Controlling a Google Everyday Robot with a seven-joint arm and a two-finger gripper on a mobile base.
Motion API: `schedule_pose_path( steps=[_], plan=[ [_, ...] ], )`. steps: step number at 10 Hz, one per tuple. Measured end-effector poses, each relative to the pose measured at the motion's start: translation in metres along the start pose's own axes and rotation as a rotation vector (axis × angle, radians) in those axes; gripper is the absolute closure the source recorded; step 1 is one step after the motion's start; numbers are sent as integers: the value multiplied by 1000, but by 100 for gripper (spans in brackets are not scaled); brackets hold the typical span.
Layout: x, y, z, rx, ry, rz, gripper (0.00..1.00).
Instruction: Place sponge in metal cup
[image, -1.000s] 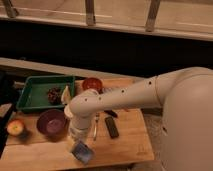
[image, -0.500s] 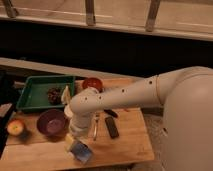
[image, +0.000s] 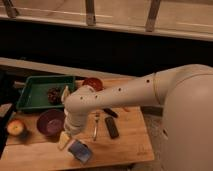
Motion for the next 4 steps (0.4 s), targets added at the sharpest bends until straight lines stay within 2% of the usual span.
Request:
schedule_pose_path(
  steps=[2,3,4],
  plan=[
    [-30,-14,-28,82,-79,4,24],
    [-49,-18,-41,132,-132,3,24],
    [-60,-19,-51,159,-168,5,24]
  ],
)
